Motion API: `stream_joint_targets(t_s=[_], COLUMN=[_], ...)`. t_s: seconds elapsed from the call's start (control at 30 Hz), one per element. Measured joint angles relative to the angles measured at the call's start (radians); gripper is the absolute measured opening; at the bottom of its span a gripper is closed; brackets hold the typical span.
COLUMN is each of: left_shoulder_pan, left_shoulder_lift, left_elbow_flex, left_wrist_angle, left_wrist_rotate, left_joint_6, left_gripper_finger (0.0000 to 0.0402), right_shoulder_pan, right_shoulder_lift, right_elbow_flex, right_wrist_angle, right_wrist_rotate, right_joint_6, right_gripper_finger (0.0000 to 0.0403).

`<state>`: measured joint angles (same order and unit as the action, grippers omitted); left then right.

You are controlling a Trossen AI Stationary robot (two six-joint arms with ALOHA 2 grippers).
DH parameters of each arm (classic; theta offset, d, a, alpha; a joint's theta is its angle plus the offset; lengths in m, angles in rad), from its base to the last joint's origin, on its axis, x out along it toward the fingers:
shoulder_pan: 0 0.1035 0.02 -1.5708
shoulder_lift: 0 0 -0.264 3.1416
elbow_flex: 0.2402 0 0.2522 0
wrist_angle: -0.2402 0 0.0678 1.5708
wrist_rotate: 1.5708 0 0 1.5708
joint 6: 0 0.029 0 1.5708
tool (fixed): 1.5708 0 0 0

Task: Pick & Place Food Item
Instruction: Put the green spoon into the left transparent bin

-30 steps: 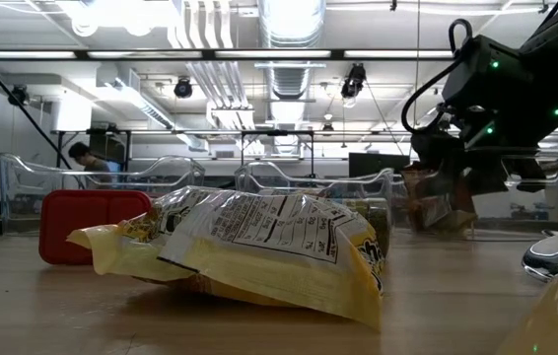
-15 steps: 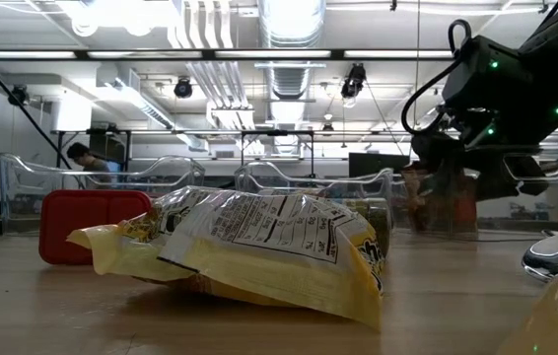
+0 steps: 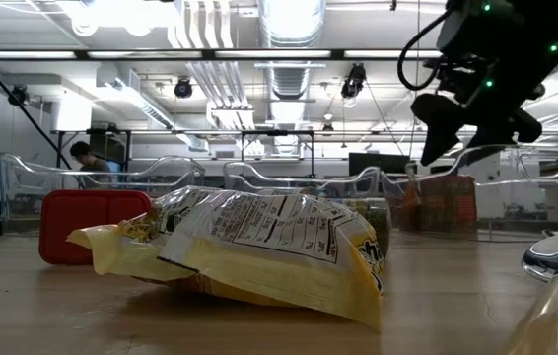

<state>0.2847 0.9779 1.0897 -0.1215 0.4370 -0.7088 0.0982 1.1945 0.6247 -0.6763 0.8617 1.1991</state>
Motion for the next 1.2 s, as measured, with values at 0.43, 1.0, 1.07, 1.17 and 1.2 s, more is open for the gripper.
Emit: stream_joint_targets(t_s=[0.43, 1.0, 1.07, 1.17, 1.2], left_shoulder_pan=[0.0, -0.004, -0.01, -0.024, -0.025], left_shoulder_lift=[-0.001, 0.072, 0.072, 0.072, 0.072], left_elbow_flex=[0.0, 0.0, 0.0, 0.0, 0.0], left_wrist_angle=[-0.22, -0.528, -0.522, -0.523, -0.522], left_wrist_rotate=[0.037, 0.207, 0.264, 0.271, 0.271], left_joint_6=[-0.021, 0.084, 0.136, 0.183, 0.2], left_gripper_finger=[0.0399, 0.0399, 0.0399, 0.0399, 0.0399], right_shoulder_pan=[0.002, 0.16, 0.208, 0.293, 0.324], right_shoulder_lift=[-0.116, 0.315, 0.342, 0.364, 0.366], right_elbow_flex=[0.235, 0.896, 0.902, 0.888, 0.877], right_wrist_angle=[-0.16, -0.839, -0.827, -0.822, -0.813], right_wrist_rotate=[-0.253, -0.699, -0.707, -0.707, -0.707], right_joint_6=[-0.12, 0.013, 0.037, 0.118, 0.154], right_gripper_finger=[0.0336, 0.0336, 0.0336, 0.0336, 0.0336])
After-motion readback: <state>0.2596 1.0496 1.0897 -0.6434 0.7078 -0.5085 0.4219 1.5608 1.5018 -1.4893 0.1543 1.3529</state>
